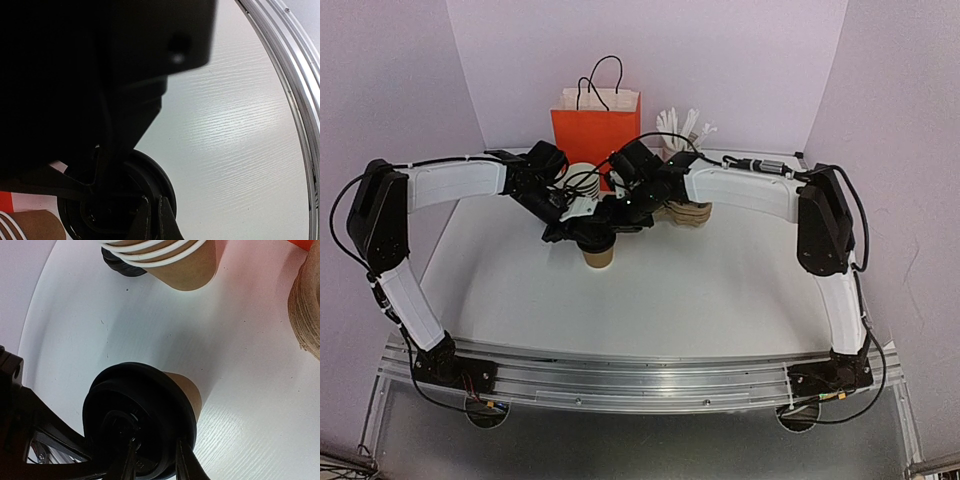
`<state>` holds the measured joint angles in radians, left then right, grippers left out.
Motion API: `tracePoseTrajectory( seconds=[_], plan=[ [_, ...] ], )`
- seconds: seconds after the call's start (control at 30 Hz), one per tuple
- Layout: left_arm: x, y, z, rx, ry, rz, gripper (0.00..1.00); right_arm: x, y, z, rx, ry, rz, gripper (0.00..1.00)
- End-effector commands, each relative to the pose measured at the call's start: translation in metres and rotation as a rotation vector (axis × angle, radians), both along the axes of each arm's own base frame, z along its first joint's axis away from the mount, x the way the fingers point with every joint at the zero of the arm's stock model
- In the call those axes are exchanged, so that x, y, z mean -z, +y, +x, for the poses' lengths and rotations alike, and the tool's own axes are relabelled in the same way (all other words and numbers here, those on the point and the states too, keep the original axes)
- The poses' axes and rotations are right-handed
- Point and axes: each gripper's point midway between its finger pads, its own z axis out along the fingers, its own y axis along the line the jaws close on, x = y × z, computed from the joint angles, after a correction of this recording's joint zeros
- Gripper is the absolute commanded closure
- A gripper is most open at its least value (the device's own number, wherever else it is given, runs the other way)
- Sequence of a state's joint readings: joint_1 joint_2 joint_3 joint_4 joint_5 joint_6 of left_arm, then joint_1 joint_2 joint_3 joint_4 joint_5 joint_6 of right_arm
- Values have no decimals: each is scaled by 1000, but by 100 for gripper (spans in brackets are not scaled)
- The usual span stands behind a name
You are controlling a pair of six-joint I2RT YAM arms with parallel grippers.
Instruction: Pack the takeout coffee
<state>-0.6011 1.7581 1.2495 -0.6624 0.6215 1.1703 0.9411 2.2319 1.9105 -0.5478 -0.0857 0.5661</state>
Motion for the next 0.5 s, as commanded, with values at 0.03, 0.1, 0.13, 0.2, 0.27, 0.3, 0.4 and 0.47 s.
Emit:
tracePoseTrajectory(
  seconds=[0.03,0.1,0.13,0.2,0.27,0.3,0.4,0.47],
  plan=[
    [61,25,-20,-41,171,151,100,57,-10,-37,-7,165,-76,78],
    [64,25,-19,-59,191,152,100,67,-17,-39,0,175,-105,79],
    [64,24,-17,-70,195,146,100,70,-18,-41,-2,184,-112,79],
    [61,22,-11,-100,211,131,100,77,-20,-44,-8,200,-125,78],
    [60,23,-9,-107,225,135,100,82,-21,-45,-12,208,-137,78],
    [59,22,-7,-107,221,137,100,82,-21,-45,-12,208,-143,78],
    [44,19,0,-116,188,115,96,74,-20,-42,-19,183,-138,78],
    [26,12,9,-137,162,82,86,66,-18,-39,-27,161,-130,78]
  ],
)
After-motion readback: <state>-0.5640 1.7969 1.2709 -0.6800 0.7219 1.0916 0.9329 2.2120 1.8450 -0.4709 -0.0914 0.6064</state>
